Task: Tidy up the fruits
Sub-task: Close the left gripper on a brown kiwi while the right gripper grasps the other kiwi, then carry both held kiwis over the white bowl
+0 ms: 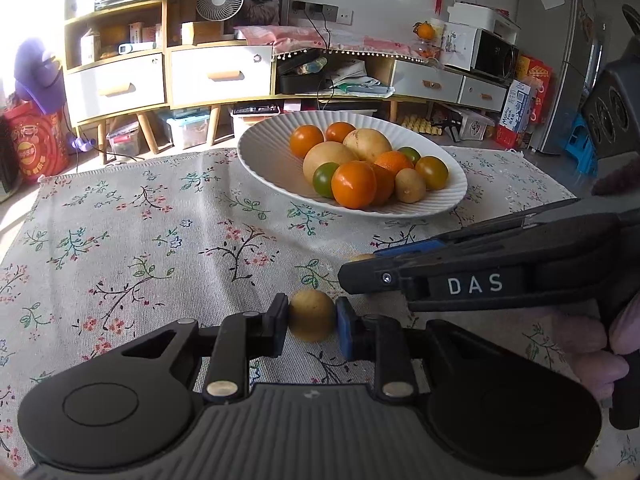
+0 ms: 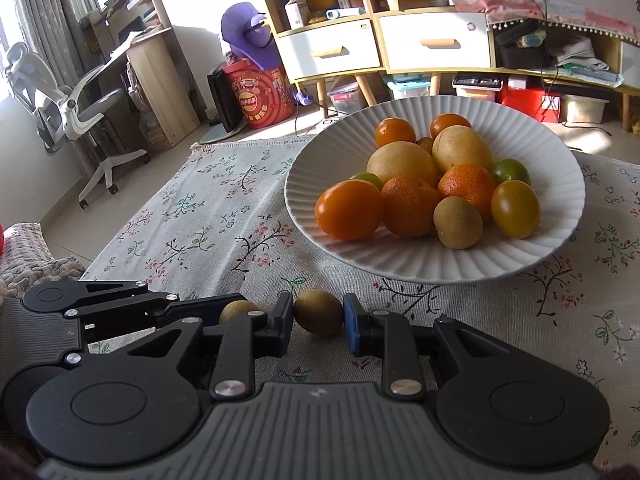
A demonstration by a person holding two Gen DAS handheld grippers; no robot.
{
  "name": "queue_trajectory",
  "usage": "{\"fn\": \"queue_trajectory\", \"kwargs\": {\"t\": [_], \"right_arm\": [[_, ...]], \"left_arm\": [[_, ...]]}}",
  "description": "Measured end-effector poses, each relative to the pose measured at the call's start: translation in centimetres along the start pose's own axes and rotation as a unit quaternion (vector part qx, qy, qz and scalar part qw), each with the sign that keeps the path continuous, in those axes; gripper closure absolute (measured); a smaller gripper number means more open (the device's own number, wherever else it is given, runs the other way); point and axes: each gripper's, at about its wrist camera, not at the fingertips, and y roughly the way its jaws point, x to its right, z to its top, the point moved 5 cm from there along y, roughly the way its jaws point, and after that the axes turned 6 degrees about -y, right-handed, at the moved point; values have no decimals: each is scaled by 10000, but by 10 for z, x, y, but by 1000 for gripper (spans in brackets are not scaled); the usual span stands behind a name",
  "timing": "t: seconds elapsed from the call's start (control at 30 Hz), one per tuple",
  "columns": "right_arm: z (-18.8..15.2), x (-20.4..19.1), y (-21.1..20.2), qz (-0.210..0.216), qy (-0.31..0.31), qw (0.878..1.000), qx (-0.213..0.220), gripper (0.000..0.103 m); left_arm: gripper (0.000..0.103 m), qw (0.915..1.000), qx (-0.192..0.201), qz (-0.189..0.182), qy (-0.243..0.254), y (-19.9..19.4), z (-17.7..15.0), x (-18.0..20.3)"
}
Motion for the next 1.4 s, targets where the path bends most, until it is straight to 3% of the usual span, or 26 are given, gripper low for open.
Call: {"fn": "queue_trajectory", "kwargs": {"t": [0.47, 0.8, 1.4], "right_arm": [[-11, -7, -27, -372, -256, 9990, -48, 79], [-15, -15, -43, -411, -535, 9977, 37, 79], [-2, 28, -65, -672, -216, 9964, 463, 79]], "left_arm": [[80, 9992, -200, 318, -135, -19, -8, 1], [80, 9982, -322, 469, -210, -25, -7, 11], [80, 9975, -266, 497, -432, -12, 15, 33]]}}
